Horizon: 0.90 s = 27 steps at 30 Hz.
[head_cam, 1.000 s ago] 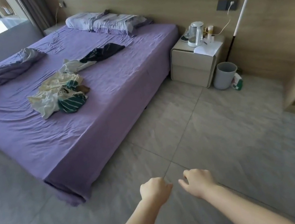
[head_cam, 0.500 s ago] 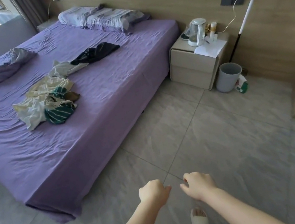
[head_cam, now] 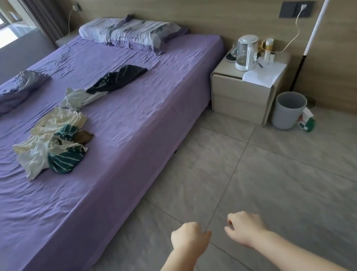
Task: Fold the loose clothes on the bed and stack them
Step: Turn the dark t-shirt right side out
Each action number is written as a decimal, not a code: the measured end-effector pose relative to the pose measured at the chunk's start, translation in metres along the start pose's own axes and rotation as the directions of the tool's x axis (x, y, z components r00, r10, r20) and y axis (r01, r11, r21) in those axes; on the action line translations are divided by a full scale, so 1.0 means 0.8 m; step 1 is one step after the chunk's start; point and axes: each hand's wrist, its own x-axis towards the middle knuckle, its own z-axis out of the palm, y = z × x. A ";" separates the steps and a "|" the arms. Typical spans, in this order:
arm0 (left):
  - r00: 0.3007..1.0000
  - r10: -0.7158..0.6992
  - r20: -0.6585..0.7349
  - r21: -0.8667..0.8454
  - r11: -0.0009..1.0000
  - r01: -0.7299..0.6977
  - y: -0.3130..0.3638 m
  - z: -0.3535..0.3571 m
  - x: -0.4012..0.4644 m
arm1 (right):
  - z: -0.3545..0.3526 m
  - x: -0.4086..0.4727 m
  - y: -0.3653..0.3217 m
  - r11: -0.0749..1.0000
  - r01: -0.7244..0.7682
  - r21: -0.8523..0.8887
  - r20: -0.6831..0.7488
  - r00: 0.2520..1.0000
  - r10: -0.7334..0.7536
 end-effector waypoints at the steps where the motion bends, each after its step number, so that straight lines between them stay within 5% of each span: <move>1: 1.000 0.003 0.001 0.008 1.000 -0.003 0.005 -0.007 0.009 | -0.006 0.009 0.003 1.000 -0.003 0.002 0.000 1.000 0.003; 27: 0.986 0.161 -0.035 0.130 0.979 -0.155 0.160 -0.246 0.341 | -0.250 0.313 0.088 0.982 -0.141 0.127 -0.115 0.981 0.156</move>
